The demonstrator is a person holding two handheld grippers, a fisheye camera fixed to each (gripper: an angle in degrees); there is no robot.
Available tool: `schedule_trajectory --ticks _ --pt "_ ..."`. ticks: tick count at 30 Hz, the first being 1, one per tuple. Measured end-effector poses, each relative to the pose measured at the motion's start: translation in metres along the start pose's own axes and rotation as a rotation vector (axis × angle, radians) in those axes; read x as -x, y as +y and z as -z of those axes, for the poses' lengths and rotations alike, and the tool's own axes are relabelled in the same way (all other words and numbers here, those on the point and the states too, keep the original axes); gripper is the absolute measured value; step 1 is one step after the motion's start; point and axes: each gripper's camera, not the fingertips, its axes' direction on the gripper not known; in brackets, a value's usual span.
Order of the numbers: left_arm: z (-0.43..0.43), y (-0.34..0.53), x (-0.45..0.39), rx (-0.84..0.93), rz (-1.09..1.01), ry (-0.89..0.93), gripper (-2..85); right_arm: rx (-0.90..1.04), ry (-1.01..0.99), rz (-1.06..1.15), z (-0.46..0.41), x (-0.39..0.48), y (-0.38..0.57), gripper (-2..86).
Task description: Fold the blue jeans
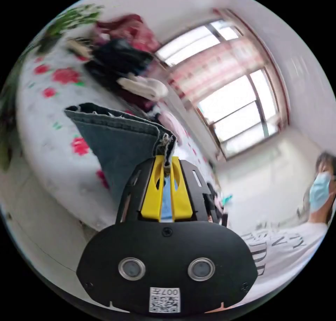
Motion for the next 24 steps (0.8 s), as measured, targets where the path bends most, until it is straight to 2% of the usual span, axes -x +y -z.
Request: schedule_trajectory --ticks 4,7,9,12,18,22,24 --pt "-0.165 0.008 -0.084 0.312 -0.236 0.218 2.6 -0.022 -0.022 -0.049 0.015 -0.015 -0.002 -0.3" --pt "-0.267 0.043 -0.088 0.521 -0.163 0.232 7.7 -0.02 -0.04 -0.091 0.022 -0.026 0.001 -0.2" --pt "-0.291 0.062 -0.088 0.563 -0.139 0.266 8.7 -0.025 -0.056 -0.11 0.029 -0.031 0.003 -0.2" --pt "-0.293 0.077 -0.082 0.587 -0.181 0.202 8.9 -0.046 -0.089 -0.13 0.039 -0.04 0.005 0.1" --pt "-0.246 0.075 -0.023 0.467 -0.104 -0.02 8.1 -0.076 -0.102 -0.133 0.042 -0.058 -0.023 1.9" --pt "-0.228 0.072 0.009 0.372 -0.004 -0.069 7.4 -0.151 -0.191 -0.281 0.056 -0.105 -0.053 4.2" --pt "-0.237 0.072 0.016 0.381 0.003 -0.083 6.8 -0.184 -0.204 -0.348 0.062 -0.126 -0.063 5.1"
